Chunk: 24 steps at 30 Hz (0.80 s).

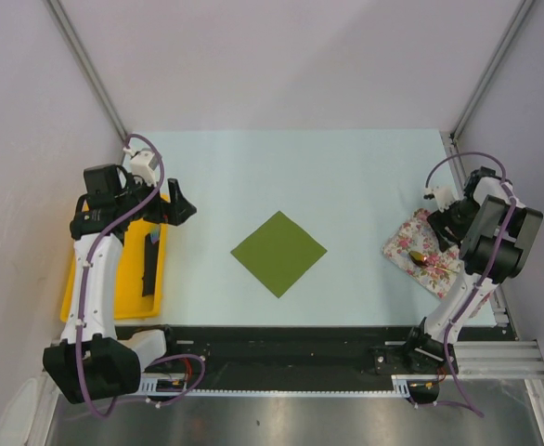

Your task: Place the utensils on the paper napkin and roll it up

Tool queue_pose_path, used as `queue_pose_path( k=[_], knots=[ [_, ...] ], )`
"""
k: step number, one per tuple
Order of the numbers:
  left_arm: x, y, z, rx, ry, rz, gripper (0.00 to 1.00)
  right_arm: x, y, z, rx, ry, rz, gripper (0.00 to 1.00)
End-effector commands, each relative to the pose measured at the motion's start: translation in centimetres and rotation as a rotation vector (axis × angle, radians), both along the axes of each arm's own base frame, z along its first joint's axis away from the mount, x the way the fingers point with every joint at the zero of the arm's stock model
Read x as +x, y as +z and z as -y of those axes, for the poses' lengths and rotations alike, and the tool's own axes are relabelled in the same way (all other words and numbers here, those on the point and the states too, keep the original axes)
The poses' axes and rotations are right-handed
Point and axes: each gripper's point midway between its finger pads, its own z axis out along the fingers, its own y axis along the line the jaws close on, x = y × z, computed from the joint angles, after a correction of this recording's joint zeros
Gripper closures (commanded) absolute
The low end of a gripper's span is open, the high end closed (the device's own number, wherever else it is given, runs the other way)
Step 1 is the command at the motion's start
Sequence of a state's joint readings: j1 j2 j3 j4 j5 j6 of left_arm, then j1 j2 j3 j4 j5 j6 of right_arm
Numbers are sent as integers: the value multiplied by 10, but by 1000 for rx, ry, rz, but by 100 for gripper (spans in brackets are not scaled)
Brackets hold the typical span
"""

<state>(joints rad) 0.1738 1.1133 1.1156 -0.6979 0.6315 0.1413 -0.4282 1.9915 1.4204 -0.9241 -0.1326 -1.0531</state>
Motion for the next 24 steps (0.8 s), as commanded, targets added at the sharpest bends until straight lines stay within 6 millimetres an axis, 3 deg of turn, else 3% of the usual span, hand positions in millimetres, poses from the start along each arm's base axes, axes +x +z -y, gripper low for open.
queue_pose_path(
  k=[1,7,12,16,21,24],
  knots=[
    [6,17,1,21,-22,62,0,-23,-7,-22,89,52,-77,33],
    [6,16,1,17,-26,61,0,-30,2,-29,129,58,-68,53],
    [7,17,2,17,-28,65,0,-25,1,-16,94,11,-45,57],
    [7,18,2,15,-30,66,0,-20,-2,-18,102,-24,-20,58],
    [9,20,-1,27,-11,75,0,-21,-15,-22,60,-31,-9,68],
    [11,23,-5,42,6,94,0,-24,-22,-21,17,-28,-7,78]
  ],
)
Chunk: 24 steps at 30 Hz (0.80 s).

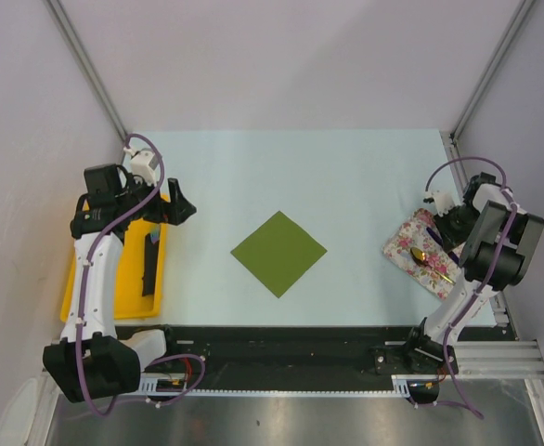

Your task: Place the utensils on the paper napkin and roll it up

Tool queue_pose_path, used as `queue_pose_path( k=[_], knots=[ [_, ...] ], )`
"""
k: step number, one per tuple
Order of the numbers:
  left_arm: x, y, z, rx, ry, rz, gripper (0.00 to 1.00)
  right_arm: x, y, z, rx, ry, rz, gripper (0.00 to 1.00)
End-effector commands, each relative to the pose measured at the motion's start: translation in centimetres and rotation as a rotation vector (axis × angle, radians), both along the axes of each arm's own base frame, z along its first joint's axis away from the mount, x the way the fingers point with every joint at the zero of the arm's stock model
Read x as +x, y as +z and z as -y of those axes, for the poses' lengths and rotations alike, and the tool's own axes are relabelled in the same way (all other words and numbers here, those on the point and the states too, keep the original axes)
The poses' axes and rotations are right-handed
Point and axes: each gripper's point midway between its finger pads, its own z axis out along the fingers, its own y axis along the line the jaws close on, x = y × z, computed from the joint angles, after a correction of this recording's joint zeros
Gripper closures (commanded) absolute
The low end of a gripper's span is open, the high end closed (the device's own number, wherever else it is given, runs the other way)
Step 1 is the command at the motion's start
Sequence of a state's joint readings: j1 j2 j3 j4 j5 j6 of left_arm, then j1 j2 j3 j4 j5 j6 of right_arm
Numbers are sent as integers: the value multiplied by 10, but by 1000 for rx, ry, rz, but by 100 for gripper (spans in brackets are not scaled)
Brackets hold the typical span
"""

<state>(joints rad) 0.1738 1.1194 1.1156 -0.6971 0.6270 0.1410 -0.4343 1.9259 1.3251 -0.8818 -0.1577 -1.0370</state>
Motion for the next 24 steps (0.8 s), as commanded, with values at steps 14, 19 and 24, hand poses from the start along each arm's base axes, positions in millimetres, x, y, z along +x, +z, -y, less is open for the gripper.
queue_pose_path(
  k=[14,19,24],
  knots=[
    [22,77,-23,106,131,332,0,-10,13,-24,-10,35,49,100],
    [17,101,-13,154,22,455,0,-10,28,-28,-21,76,76,100],
    [18,97,1,118,-64,406,0,-9,38,-27,-42,110,98,100]
  ],
)
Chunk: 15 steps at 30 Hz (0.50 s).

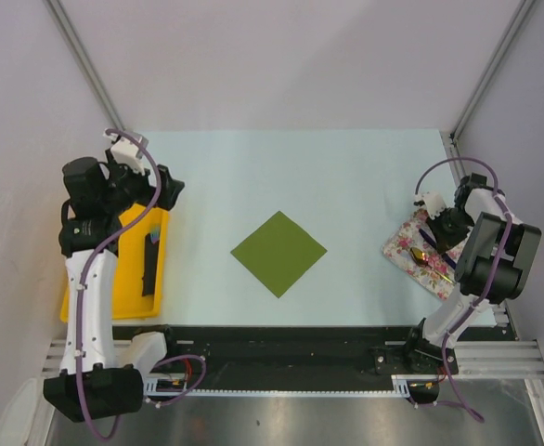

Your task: Place the utensils on the paper napkin and roll it up

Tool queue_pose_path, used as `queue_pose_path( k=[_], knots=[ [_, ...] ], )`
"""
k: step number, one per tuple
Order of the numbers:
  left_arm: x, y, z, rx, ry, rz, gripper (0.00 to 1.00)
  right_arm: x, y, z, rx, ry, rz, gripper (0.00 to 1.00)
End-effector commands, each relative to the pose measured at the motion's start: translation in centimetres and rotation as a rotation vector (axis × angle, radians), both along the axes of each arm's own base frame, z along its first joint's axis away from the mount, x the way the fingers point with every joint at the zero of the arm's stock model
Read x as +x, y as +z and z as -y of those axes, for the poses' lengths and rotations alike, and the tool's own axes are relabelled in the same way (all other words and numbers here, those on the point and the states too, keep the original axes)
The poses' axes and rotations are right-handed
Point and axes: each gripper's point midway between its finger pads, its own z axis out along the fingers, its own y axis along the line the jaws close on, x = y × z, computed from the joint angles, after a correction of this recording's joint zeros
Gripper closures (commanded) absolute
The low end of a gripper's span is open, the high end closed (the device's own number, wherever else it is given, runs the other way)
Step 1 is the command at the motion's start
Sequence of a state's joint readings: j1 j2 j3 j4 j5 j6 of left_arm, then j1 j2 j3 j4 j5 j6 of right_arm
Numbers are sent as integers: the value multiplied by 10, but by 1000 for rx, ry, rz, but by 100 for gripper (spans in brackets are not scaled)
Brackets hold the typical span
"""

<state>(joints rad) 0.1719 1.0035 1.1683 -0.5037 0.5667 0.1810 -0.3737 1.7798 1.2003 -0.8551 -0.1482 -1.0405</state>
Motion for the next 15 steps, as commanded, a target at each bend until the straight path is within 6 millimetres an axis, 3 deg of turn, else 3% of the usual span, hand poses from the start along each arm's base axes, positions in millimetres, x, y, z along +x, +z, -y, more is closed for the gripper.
queue_pose_path(
  k=[1,6,15],
  knots=[
    [2,11,16,7,-108,28,0,4,24,-2,-15,52,61,100],
    [1,5,35,9,-166,17,0,3,32,-5,-24,92,71,100],
    [-1,-31,90,-41,-320,-134,0,3,53,-25,-27,198,111,100]
  ],
)
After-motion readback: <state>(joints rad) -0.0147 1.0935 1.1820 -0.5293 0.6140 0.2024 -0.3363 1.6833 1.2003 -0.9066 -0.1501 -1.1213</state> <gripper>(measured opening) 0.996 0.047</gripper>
